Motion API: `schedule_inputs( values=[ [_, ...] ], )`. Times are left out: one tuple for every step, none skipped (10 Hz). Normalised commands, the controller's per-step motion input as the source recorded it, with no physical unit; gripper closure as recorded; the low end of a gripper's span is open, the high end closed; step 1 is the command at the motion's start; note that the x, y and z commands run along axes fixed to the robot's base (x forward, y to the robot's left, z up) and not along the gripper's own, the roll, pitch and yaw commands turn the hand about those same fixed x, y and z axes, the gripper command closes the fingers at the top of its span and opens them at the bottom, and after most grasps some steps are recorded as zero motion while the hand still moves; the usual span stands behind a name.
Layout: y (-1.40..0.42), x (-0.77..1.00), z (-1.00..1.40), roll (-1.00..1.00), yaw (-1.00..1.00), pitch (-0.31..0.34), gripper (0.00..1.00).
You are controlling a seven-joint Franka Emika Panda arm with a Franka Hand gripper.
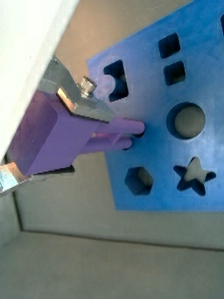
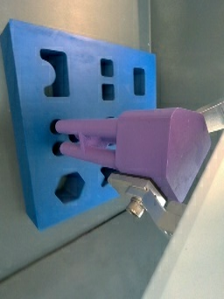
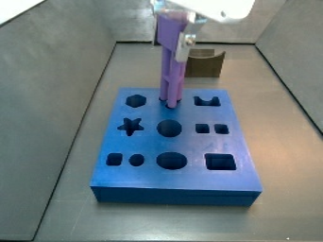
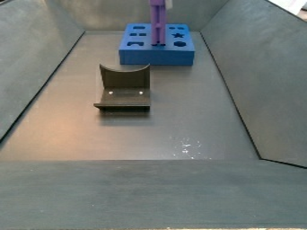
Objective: Pick up the 3 prong object. Move up. Rotate the 3 prong object. Place the 3 prong object on the fixture. Regrasp the 3 prong object. Move to above the board. Insert the 3 prong object.
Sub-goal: Insert the 3 prong object.
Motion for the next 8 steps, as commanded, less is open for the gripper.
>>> schedule_inputs(
  values=[
    [0.0, -0.04, -0.04, -0.06, -0.07, -0.013, 1.0],
    [0.0, -0.13, -0.01, 0.0, -0.17, 0.0, 1.0],
    [0.0, -0.19, 0.0, 0.0, -0.23, 0.041, 1.0],
    [0.0, -0.22, -0.07, 0.0, -0.22, 0.031, 1.0],
    [0.0, -0.16, -0.15, 0.0, -0.21, 0.014, 1.0],
    [0.04, 0.0, -0.17, 0.0, -0.16, 0.051, 1.0],
    [0.15, 0.08, -0.2, -0.02, -0.17, 0.053, 1.0],
    [0.19, 0.11, -0.24, -0.02, -0.1, 0.033, 1.0]
  ],
)
